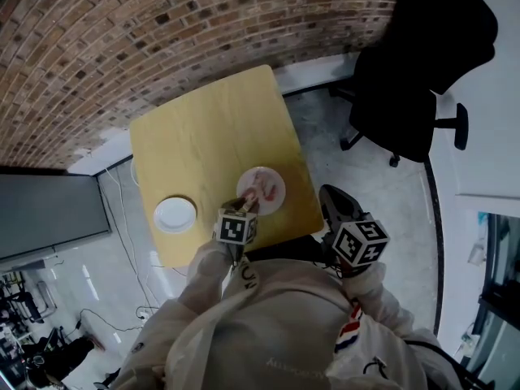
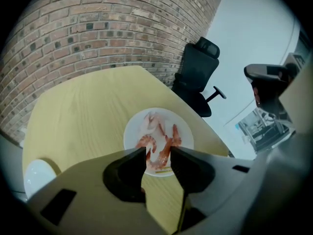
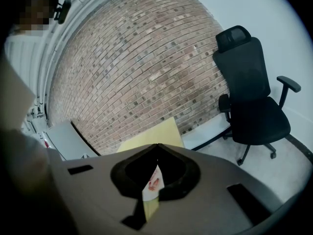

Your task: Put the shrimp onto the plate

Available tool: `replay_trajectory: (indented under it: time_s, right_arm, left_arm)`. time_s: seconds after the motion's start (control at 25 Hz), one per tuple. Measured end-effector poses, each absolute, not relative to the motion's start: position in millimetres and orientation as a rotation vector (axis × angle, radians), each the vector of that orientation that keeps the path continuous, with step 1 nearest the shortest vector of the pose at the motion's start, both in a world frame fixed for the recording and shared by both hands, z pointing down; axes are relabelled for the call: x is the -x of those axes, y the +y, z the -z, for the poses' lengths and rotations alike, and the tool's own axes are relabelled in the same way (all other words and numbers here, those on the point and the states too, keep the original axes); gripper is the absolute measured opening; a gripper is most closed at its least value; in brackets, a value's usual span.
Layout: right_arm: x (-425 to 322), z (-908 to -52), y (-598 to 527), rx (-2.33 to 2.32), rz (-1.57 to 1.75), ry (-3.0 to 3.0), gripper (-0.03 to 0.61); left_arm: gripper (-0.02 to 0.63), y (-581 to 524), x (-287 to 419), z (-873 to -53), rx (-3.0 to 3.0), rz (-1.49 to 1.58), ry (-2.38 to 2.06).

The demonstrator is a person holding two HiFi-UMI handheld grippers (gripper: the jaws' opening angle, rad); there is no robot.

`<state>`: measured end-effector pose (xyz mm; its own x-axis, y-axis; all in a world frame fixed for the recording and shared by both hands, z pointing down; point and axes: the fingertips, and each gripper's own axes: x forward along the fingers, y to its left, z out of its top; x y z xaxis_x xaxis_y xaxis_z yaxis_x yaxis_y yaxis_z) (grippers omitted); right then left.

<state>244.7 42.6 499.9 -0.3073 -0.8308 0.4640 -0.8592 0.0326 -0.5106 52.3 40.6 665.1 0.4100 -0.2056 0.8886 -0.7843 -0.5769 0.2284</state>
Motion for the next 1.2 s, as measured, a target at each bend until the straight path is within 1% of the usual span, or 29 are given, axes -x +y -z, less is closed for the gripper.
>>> replay_trajectory:
  time_s: [0.28,1.2]
  right_arm:
    - [-259,-505,42,-1.825,-1.182,-2.228,0.025]
    - [-267,-519,27,-1.780,-1.242,-2.233,0.025]
  left_arm:
    - [0.160,39,-59,-668,-1.979,-1.144,-0.859]
    - [0.158,33,-64,-684,-1.913,-1.172,-0.868]
